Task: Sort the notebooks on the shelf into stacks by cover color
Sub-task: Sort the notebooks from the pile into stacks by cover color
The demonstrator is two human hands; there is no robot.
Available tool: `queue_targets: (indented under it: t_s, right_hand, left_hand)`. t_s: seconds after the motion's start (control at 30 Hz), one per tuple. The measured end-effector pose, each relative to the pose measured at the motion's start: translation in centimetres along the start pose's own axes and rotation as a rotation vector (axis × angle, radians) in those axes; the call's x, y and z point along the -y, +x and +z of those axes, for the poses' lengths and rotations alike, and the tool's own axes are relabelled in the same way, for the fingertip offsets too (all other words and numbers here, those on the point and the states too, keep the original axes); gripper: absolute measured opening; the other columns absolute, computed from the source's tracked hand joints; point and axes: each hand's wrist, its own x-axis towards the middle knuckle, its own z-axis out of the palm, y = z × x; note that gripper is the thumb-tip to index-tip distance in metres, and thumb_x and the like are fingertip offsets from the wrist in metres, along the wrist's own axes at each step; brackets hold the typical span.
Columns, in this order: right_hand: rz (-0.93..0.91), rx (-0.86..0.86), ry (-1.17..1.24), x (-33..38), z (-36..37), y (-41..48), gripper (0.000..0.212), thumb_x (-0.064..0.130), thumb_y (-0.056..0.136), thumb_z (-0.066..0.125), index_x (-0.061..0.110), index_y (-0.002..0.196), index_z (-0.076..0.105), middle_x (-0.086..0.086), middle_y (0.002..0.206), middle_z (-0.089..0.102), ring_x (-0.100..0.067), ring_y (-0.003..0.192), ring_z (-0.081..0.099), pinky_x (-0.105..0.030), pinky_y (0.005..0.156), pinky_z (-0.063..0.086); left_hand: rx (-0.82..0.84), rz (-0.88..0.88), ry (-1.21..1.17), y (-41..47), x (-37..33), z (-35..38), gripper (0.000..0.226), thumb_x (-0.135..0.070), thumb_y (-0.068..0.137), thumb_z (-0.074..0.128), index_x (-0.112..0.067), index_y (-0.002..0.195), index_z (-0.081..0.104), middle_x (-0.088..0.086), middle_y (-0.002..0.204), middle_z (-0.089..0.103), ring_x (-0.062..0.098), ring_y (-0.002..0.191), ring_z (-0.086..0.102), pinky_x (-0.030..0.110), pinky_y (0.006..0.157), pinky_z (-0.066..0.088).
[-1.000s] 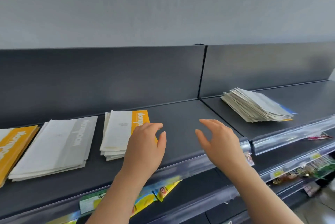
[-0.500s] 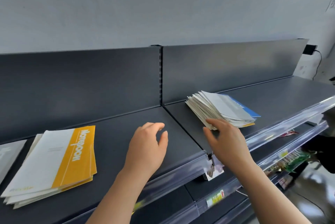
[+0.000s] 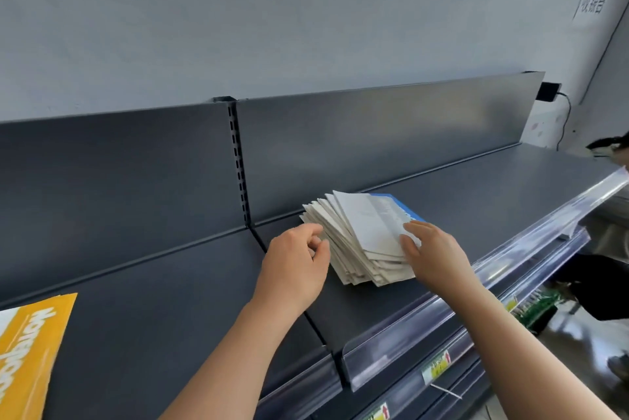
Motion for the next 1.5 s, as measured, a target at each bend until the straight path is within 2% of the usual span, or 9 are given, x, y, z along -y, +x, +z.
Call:
queue_targets:
  t_s: [0.2,0.37,0.5,0.67,0.93,1.07,1.2,1.33,1.5]
  right_hand:
    - [-0.169,0.178,-0.030,-2.5,0.1,3.0,0.028,0.026,0.094,0.043,0.010,0.071,0.046,-0.001,0.073,0.050,-0.022,0.072,0.048,-0.031,0.069,0.037]
    - [-0.326,0.342,0.123,-2.4,-0.5,2.9,0.025,0.024,0.097,0.045,0.014,0.110,0.064,0.000,0.116,0.062,-0.019,0.108,0.052,-0.017,0.098,0.029]
    - [-0.225,0.224,0.154,-4.0,-1.2,4.4,0.024,0.020,0.094,0.045,0.006,0.104,0.062,-0.007,0.103,0.064,-0.026,0.096,0.056,-0.036,0.080,0.045]
    - [-0.219,0.241,0.086,-5.2,-0.5,5.3,0.022,0.020,0.092,0.039,0.007,0.076,0.047,-0.005,0.079,0.060,-0.022,0.068,0.047,-0.027,0.049,0.031]
    - [-0.297,0.254,0.183,-4.4,-1.0,4.3,0.028,0.022,0.095,0.043,0.008,0.112,0.060,-0.008,0.104,0.066,-0.024,0.090,0.059,-0.039,0.075,0.053]
    - [-0.306,0.269,0.272,-3.6,-0.6,4.6,0.036,0.024,0.095,0.046,0.024,0.130,0.054,0.006,0.123,0.059,-0.009,0.085,0.050,-0.018,0.061,0.044]
    - [-0.332,0.257,0.405,-1.8,0.0,4.5,0.039,0.021,0.091,0.054,0.027,0.130,0.052,0.008,0.120,0.059,-0.007,0.095,0.055,-0.018,0.068,0.045]
    - [-0.352,0.274,0.518,0.7,0.5,3.6,0.040,0.022,0.088,0.061,0.029,0.127,0.053,0.007,0.115,0.061,-0.004,0.087,0.059,-0.012,0.059,0.042]
    - [-0.423,0.287,0.597,4.5,1.5,1.8,0.048,0.022,0.085,0.065,0.029,0.130,0.050,0.007,0.111,0.063,0.001,0.077,0.062,-0.009,0.054,0.042]
  left_hand:
    - [0.027,-0.211,-0.087,2.8,-1.7,3.8,0.033,-0.032,0.092,0.053,-0.002,0.087,0.065,0.007,0.072,0.061,0.016,0.061,0.049,0.022,0.060,0.043]
    - [-0.033,-0.392,-0.194,3.7,-2.2,5.2,0.029,-0.028,0.082,0.068,0.000,0.089,0.065,0.005,0.081,0.070,0.023,0.073,0.066,0.042,0.068,0.056]
    - [-0.078,-0.434,-0.214,3.1,-2.4,5.5,0.011,-0.020,0.085,0.065,-0.012,0.091,0.062,-0.004,0.091,0.069,0.016,0.083,0.067,0.044,0.075,0.058]
    - [-0.117,-0.431,-0.244,2.3,-2.9,5.8,0.010,-0.019,0.086,0.066,-0.016,0.095,0.064,-0.009,0.094,0.069,0.009,0.085,0.066,0.033,0.072,0.059]
    - [-0.124,-0.464,-0.280,1.3,-2.8,5.9,0.014,-0.017,0.087,0.067,-0.016,0.101,0.064,-0.009,0.098,0.070,0.004,0.084,0.066,0.016,0.056,0.051]
    - [-0.093,-0.546,-0.368,0.5,-2.3,4.9,0.019,-0.016,0.085,0.071,-0.015,0.101,0.059,-0.007,0.097,0.071,0.010,0.088,0.068,0.029,0.069,0.057]
    - [-0.130,-0.569,-0.459,-0.6,-1.7,4.2,0.022,-0.014,0.088,0.066,-0.017,0.108,0.056,-0.005,0.106,0.070,0.013,0.096,0.066,0.034,0.084,0.054]
    - [-0.269,-0.540,-0.435,-2.0,-1.7,2.8,0.017,-0.013,0.094,0.055,-0.021,0.108,0.051,-0.012,0.106,0.064,0.002,0.094,0.059,0.018,0.069,0.044]
    - [-0.403,-0.529,-0.372,-4.2,-0.3,-0.3,0.028,-0.015,0.093,0.048,-0.024,0.120,0.046,-0.017,0.108,0.060,0.000,0.097,0.057,0.017,0.067,0.042]
